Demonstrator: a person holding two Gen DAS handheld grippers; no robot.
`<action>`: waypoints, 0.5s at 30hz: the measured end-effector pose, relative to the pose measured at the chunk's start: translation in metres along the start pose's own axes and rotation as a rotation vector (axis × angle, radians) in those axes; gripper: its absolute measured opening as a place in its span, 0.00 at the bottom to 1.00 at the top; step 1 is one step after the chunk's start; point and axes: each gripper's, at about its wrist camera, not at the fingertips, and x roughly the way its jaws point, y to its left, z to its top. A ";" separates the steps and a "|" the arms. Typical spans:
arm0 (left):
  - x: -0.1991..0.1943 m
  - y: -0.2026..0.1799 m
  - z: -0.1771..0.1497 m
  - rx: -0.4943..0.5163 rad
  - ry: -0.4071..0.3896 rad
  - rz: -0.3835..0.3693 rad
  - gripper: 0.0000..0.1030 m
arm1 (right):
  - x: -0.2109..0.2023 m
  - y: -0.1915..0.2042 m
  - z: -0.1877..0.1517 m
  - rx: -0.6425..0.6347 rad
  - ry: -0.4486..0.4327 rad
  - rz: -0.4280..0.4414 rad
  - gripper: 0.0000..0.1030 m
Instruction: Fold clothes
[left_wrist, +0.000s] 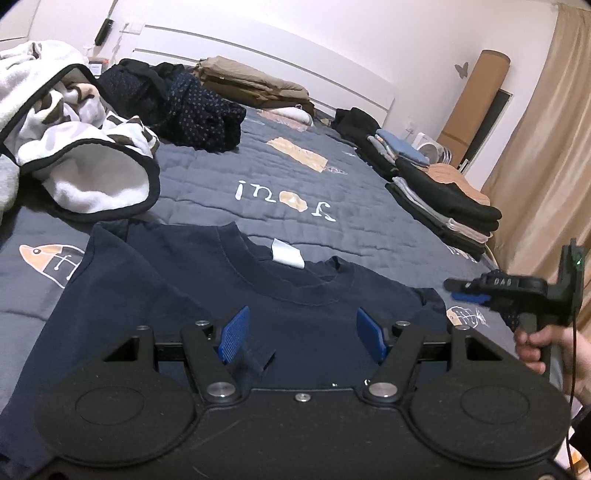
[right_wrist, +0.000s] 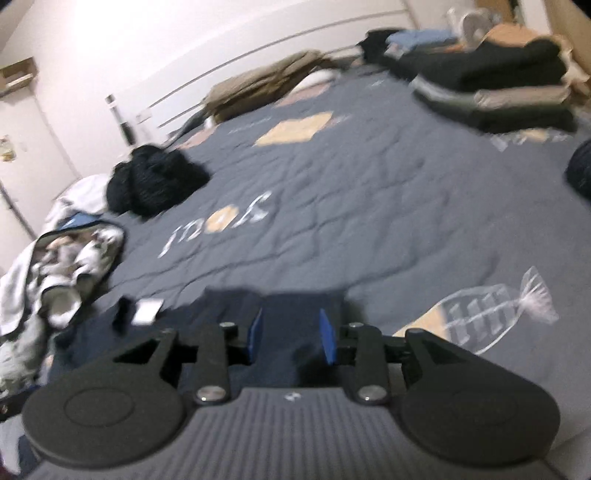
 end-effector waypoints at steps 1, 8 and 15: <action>0.000 -0.001 0.000 0.003 0.000 -0.001 0.62 | 0.003 0.003 -0.003 -0.014 0.012 -0.002 0.32; 0.001 -0.003 -0.002 0.017 0.008 -0.004 0.62 | 0.035 0.035 -0.018 -0.145 0.108 -0.057 0.36; 0.009 0.001 -0.002 0.009 0.027 -0.003 0.62 | 0.056 0.039 -0.035 -0.132 0.086 -0.061 0.21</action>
